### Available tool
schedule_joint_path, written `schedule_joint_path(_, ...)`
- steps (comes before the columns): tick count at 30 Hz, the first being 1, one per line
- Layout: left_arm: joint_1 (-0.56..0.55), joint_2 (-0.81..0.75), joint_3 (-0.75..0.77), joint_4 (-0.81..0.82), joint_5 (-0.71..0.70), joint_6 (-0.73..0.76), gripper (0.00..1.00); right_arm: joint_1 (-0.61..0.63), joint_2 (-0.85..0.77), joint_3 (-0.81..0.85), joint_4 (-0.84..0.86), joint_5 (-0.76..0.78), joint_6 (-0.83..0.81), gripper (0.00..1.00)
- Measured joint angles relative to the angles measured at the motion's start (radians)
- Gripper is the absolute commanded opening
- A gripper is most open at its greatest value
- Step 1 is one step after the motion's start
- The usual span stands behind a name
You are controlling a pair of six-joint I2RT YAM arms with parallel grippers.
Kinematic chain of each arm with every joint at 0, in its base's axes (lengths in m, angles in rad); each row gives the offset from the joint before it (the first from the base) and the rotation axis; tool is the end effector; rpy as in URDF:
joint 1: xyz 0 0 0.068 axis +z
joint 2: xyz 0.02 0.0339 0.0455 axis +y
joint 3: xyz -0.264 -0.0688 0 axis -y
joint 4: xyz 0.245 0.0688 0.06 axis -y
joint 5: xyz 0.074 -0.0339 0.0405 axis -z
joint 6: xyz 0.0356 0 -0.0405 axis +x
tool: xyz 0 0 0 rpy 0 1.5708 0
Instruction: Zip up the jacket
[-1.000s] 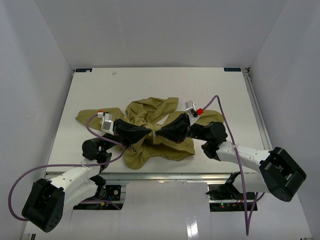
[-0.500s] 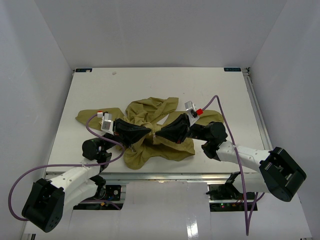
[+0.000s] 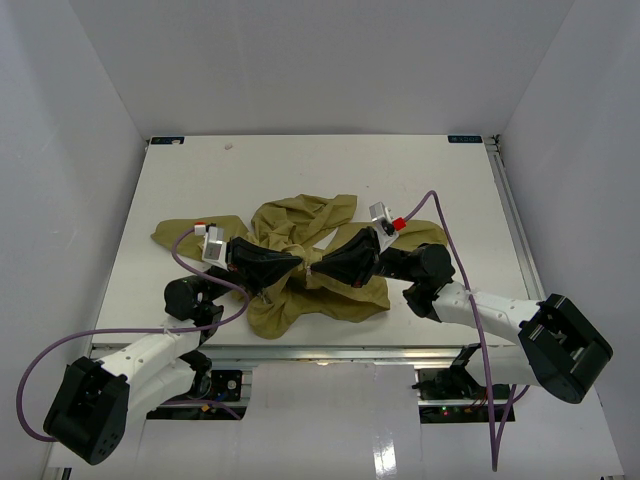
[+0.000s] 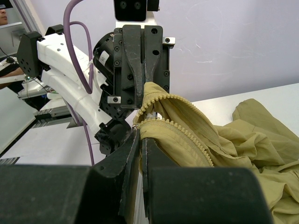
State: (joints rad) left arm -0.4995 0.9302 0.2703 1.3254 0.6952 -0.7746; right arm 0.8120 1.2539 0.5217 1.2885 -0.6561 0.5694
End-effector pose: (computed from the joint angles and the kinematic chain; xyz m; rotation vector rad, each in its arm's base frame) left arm 0.1403 -0.1025 0.2849 0.5749 1.0455 -1.4489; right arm 0.1541 0.1941 0.2992 -0.7975 1.0049 1.5411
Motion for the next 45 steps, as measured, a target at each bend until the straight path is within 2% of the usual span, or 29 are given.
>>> schedule_joint_path(45, 0.000, 0.000, 0.000, 0.000, 0.000, 0.026, 0.00, 0.000, 0.017, 0.000, 0.001, -0.009, 0.023, 0.08)
